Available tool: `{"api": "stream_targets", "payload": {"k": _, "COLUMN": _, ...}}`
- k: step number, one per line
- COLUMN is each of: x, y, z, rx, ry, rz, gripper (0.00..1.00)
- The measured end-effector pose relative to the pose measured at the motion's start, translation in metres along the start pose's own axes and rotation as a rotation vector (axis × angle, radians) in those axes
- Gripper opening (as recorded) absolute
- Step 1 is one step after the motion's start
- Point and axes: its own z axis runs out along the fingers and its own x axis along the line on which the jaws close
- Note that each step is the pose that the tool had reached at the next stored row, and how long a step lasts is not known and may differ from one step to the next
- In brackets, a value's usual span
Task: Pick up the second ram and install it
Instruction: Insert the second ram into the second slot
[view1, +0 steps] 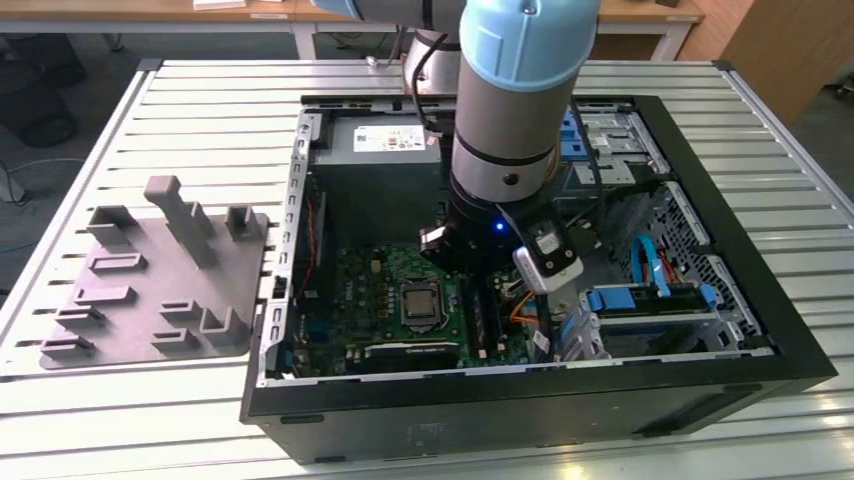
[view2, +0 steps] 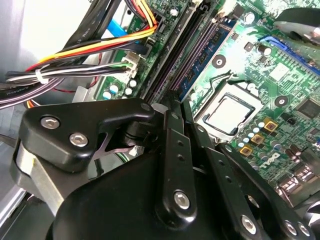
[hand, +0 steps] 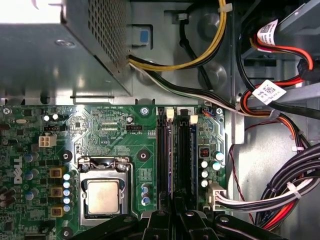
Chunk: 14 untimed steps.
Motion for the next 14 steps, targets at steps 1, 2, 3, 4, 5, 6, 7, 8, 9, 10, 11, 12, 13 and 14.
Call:
{"api": "stream_targets", "payload": {"k": 1, "x": -0.0002, "y": 0.0000, "z": 0.0002, "rx": 0.0013, "ry": 0.0000, "rz": 0.000, "gripper": 0.14}}
{"api": "stream_targets", "payload": {"k": 2, "x": -0.0003, "y": 0.0000, "z": 0.0003, "rx": 0.0026, "ry": 0.0000, "rz": 0.000, "gripper": 0.14}}
{"api": "stream_targets", "payload": {"k": 3, "x": -0.0004, "y": 0.0000, "z": 0.0005, "rx": 0.0037, "ry": 0.0000, "rz": 0.001, "gripper": 0.14}}
{"api": "stream_targets", "payload": {"k": 4, "x": -0.0005, "y": 0.0000, "z": 0.0008, "rx": 0.0048, "ry": -0.0001, "rz": 0.001, "gripper": 0.14}}
{"api": "stream_targets", "payload": {"k": 5, "x": -0.0007, "y": 0.0000, "z": 0.0010, "rx": 0.0064, "ry": -0.0002, "rz": 0.001, "gripper": 0.14}}
{"api": "stream_targets", "payload": {"k": 6, "x": -0.0007, "y": 0.0000, "z": 0.0013, "rx": 0.0080, "ry": -0.0002, "rz": 0.001, "gripper": 0.14}}
{"api": "stream_targets", "payload": {"k": 7, "x": -0.0007, "y": 0.0000, "z": 0.0015, "rx": 0.0096, "ry": -0.0002, "rz": 0.001, "gripper": 0.14}}
{"api": "stream_targets", "payload": {"k": 8, "x": -0.0008, "y": 0.0000, "z": 0.0016, "rx": 0.0110, "ry": -0.0003, "rz": 0.001, "gripper": 0.14}}
{"api": "stream_targets", "payload": {"k": 9, "x": -0.0008, "y": -0.0001, "z": 0.0017, "rx": 0.0122, "ry": -0.0003, "rz": 0.001, "gripper": 0.14}}
{"api": "stream_targets", "payload": {"k": 10, "x": -0.0007, "y": -0.0001, "z": 0.0018, "rx": 0.0130, "ry": -0.0003, "rz": 0.001, "gripper": 0.14}}
{"api": "stream_targets", "payload": {"k": 11, "x": -0.0007, "y": -0.0001, "z": 0.0019, "rx": 0.0136, "ry": -0.0003, "rz": 0.001, "gripper": 0.14}}
{"api": "stream_targets", "payload": {"k": 12, "x": -0.0007, "y": -0.0001, "z": 0.0020, "rx": 0.0138, "ry": -0.0003, "rz": 0.001, "gripper": 0.14}}
{"api": "stream_targets", "payload": {"k": 13, "x": -0.0008, "y": 0.0000, "z": 0.0020, "rx": 0.0137, "ry": -0.0004, "rz": 0.001, "gripper": 0.14}}
{"api": "stream_targets", "payload": {"k": 14, "x": -0.0008, "y": 0.0001, "z": 0.0021, "rx": 0.0137, "ry": -0.0004, "rz": 0.001, "gripper": 0.14}}
